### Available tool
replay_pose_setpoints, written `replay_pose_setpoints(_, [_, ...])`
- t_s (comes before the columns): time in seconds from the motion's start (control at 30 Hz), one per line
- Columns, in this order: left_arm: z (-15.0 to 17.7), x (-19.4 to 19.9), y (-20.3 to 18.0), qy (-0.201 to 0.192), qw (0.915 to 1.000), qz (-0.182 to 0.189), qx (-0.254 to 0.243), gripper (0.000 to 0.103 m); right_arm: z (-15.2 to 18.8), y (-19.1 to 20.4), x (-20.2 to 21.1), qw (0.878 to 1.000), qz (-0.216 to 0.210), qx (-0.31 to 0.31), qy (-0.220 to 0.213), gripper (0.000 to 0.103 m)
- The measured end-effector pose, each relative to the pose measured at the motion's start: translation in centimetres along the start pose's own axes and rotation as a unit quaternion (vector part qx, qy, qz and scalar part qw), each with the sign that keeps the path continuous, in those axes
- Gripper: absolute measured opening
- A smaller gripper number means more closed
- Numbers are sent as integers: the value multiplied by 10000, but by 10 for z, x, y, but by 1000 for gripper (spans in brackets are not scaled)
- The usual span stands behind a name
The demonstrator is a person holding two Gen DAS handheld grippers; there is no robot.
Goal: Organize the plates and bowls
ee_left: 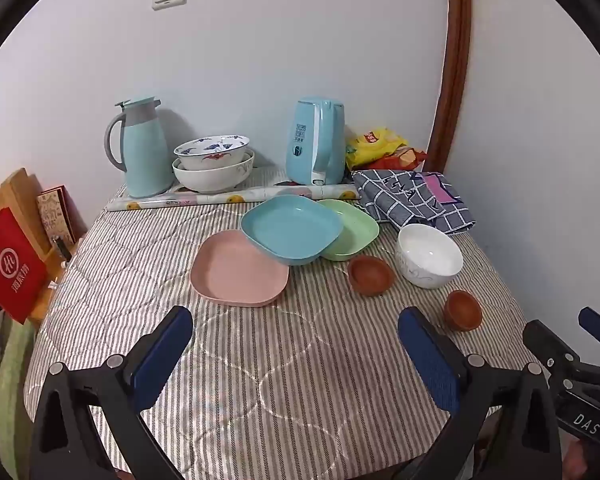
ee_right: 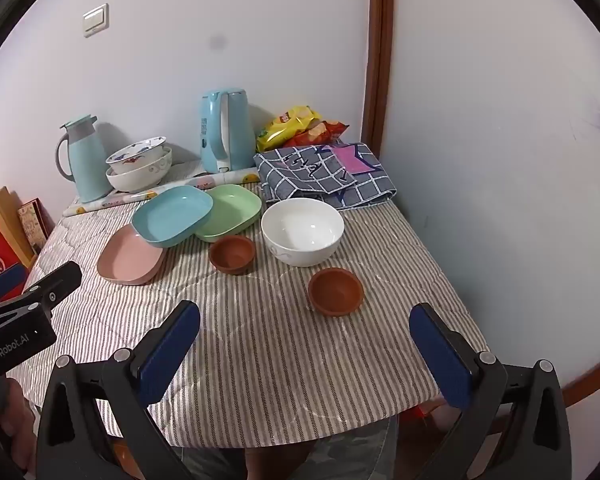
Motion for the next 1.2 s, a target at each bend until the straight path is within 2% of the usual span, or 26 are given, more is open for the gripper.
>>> replay_pose_setpoints(0.4, [-1, 8, 3, -58, 10000, -5, 5, 103, -6, 11, 3, 10000, 53, -12, 11, 103])
replay_pose_setpoints(1.2, [0, 12, 6, -131, 9999, -48, -58, 103, -3, 4, 11, 9999, -18, -126, -97, 103])
Point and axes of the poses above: each gripper's, at about its wrist camera, not at the fingertips, and x roughly against the way its jaws point, y to its left, z to its underside, the point moved 9 cm from there along -x, roughly the way its jaws point, and after that the axes turned 13 degrees about y, right-handed, at the moved point
